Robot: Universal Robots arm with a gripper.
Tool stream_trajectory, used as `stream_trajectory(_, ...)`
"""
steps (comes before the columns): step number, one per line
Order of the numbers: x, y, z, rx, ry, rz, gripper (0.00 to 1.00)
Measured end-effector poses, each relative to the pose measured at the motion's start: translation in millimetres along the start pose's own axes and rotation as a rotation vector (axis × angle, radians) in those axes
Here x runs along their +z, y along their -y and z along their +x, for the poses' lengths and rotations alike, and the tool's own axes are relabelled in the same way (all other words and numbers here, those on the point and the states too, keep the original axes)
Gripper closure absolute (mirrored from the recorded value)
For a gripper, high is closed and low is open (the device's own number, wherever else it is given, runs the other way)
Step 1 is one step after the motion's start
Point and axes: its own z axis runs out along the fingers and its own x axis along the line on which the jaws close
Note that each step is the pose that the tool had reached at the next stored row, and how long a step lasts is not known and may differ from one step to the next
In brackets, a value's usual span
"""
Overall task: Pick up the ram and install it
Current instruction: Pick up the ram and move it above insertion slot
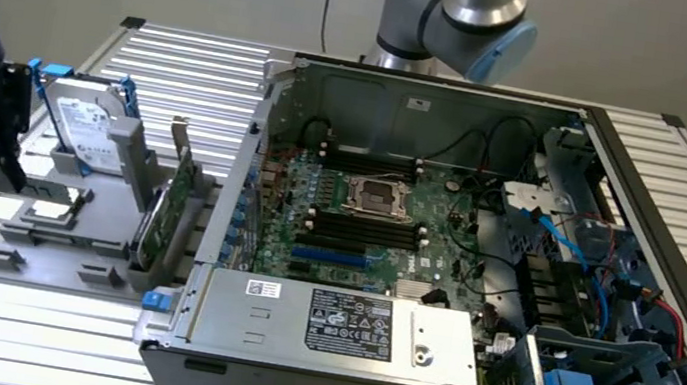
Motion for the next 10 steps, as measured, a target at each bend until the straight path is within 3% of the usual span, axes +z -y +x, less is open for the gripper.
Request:
stream_trajectory(4,-17.5,11.1,0.4,0.0,0.0004,-0.0092,0.86)
stream_trajectory(10,-41.4,32.4,1.3,0.0,0.0012,-0.028,0.86)
